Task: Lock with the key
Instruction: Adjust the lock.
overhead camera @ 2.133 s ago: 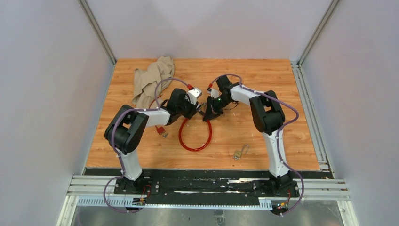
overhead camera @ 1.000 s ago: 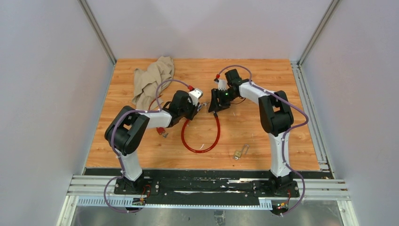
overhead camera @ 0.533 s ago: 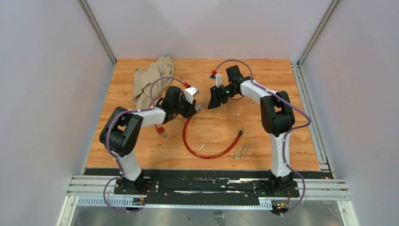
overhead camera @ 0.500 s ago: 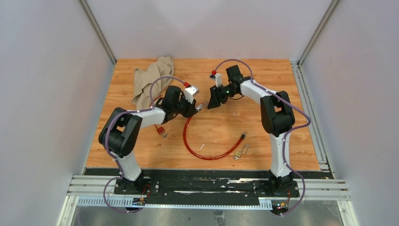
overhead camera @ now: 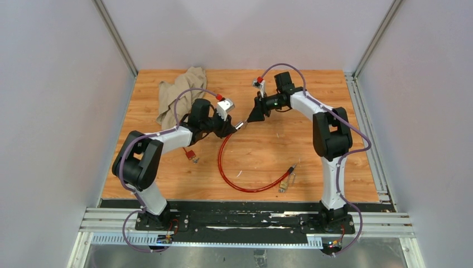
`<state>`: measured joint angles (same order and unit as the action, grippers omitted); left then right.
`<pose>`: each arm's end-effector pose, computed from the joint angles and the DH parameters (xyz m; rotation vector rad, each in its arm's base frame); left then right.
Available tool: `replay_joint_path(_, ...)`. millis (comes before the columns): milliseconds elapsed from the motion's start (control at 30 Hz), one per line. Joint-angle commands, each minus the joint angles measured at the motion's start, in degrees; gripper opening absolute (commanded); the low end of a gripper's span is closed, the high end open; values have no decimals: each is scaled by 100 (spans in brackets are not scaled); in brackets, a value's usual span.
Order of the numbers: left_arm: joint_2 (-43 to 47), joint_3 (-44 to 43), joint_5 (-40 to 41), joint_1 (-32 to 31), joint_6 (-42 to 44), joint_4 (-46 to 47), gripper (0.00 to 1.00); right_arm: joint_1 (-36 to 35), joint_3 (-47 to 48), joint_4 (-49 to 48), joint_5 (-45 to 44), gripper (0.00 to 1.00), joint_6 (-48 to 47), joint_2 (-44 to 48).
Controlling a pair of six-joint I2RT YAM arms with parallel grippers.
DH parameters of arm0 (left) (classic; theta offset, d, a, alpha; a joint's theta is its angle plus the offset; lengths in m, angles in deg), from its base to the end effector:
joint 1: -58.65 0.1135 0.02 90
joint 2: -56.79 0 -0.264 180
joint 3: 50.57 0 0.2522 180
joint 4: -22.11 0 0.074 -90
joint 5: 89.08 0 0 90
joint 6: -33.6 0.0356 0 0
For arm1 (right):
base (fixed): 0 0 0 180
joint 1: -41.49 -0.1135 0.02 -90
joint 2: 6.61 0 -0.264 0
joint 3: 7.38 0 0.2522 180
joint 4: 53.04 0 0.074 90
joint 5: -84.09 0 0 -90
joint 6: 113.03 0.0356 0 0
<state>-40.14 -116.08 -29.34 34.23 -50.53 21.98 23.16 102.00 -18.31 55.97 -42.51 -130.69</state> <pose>0.3170 -0.1637 0.1893 0.8567 1.9473 -0.7510 0.4371 0.1779 0.1992 -1.1383 1.8650 1.2708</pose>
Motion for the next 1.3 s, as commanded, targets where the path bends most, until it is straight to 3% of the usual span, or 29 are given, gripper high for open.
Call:
replay_joint_path(0,179,-135,-611,21,96,172,0,171,210,382,536,45,-975,225)
replay_joint_path(267,148,-426,-785,25,53,-99,0,157,510,1457,1079,45,-2035,67)
replay_joint_path(767,149,-443,-806,25,-5,-97,0,121,549,2012,923,37,-2538,115)
replay_joint_path(933,4,-612,180,47,-10,-449,0,181,743,1946,486,38,-1979,-22)
replay_joint_path(1067,-223,-989,1113,200,-190,-1231,16,232,553,1778,221,38,-1494,118)
replay_joint_path(1267,-977,-1911,1542,226,-292,-2309,46,231,-131,1226,106,38,-1064,518)
